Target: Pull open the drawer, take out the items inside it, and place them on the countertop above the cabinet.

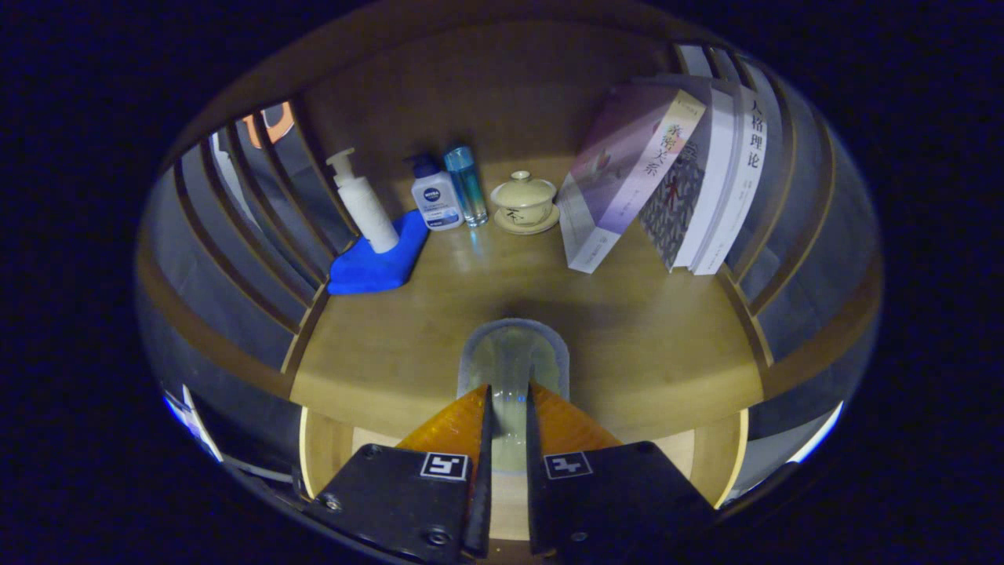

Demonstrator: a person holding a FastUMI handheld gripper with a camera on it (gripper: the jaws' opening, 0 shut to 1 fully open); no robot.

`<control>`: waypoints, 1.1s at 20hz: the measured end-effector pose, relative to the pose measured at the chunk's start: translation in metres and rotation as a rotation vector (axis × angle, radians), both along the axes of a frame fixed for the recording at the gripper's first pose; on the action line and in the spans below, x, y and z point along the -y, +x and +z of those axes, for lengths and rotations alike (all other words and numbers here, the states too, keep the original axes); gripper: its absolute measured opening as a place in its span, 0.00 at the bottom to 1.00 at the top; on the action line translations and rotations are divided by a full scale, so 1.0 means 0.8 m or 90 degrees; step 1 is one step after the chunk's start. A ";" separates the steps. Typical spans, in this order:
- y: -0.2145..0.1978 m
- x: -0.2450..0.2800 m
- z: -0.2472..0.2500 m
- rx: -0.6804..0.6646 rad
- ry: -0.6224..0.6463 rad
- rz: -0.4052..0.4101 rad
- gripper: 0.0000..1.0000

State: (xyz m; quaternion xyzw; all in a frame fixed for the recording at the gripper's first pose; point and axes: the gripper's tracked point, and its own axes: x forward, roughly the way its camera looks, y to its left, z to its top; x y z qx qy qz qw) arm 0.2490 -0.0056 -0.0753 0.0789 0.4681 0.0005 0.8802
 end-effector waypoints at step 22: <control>0.019 -0.004 0.043 0.286 -0.011 0.022 0.85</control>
